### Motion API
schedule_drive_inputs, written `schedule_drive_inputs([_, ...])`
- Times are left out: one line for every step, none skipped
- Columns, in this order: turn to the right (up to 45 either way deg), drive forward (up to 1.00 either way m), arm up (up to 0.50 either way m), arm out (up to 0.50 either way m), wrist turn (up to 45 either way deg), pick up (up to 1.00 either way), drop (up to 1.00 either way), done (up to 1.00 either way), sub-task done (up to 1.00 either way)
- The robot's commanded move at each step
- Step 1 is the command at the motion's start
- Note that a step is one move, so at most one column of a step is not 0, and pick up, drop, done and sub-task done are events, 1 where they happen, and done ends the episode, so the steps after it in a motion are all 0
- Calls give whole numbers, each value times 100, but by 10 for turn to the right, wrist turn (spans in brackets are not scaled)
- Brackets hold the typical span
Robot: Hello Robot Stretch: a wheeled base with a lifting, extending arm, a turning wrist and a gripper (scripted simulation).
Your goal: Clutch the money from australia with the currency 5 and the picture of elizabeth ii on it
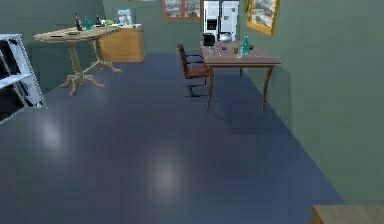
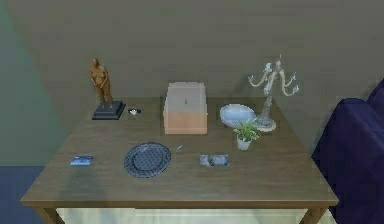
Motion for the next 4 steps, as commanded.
schedule_drive_inputs([0,0,50,0,0,0,0,0,0])
schedule_drive_inputs([0,0,34,0,0,0,0,0,0])
schedule_drive_inputs([0,0,0,32,0,0,0,0,0])
schedule_drive_inputs([0,0,0,0,450,0,0,0,0])
